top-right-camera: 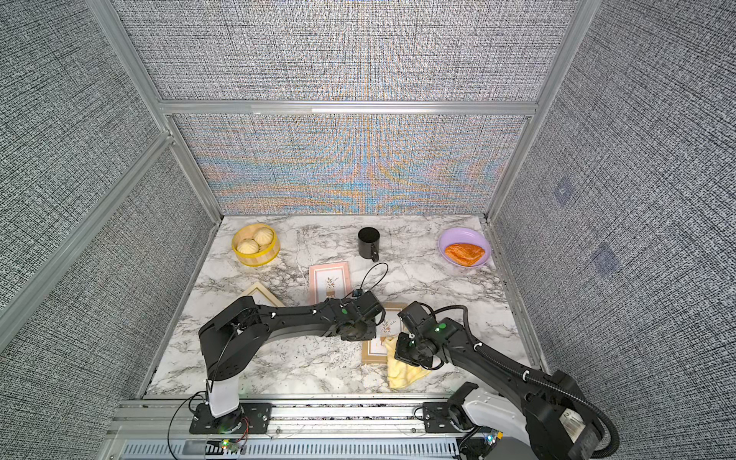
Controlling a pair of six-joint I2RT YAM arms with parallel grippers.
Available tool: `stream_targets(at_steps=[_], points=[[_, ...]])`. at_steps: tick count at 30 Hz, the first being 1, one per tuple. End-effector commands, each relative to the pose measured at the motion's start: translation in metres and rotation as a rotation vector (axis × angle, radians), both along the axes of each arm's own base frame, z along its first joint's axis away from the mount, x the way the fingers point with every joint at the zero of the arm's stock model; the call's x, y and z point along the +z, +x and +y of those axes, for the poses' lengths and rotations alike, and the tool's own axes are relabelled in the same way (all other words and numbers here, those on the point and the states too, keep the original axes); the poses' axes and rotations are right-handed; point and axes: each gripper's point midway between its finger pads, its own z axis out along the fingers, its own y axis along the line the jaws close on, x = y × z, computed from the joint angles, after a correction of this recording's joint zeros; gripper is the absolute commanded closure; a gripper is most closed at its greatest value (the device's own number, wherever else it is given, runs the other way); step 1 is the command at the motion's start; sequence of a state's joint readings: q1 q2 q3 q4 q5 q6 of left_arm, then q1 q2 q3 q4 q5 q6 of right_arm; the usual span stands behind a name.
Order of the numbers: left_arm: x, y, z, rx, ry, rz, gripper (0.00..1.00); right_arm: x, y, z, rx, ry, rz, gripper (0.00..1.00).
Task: Wipe the picture frame with a cloth
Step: Wipe the dirt from the picture frame.
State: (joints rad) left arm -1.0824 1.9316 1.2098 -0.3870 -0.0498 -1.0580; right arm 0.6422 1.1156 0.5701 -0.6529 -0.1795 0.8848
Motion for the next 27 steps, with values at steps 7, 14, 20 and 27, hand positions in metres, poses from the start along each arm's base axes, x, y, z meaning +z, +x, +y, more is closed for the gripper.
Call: stream_targets(at_steps=[7,14,20,27], points=[[-0.009,-0.008,0.006,0.005,0.032,0.048,1.00,0.002,-0.001,0.055,0.117,0.078,0.031,1.00],[-0.010,-0.010,0.008,0.005,0.027,0.051,1.00,0.000,0.010,0.057,0.097,0.077,0.063,1.00],[-0.012,-0.012,0.011,0.004,0.024,0.057,1.00,0.001,0.026,0.021,0.004,0.042,0.085,1.00],[-0.013,-0.012,0.006,-0.004,0.005,0.061,1.00,0.001,0.032,0.048,0.064,0.125,0.130,1.00]])
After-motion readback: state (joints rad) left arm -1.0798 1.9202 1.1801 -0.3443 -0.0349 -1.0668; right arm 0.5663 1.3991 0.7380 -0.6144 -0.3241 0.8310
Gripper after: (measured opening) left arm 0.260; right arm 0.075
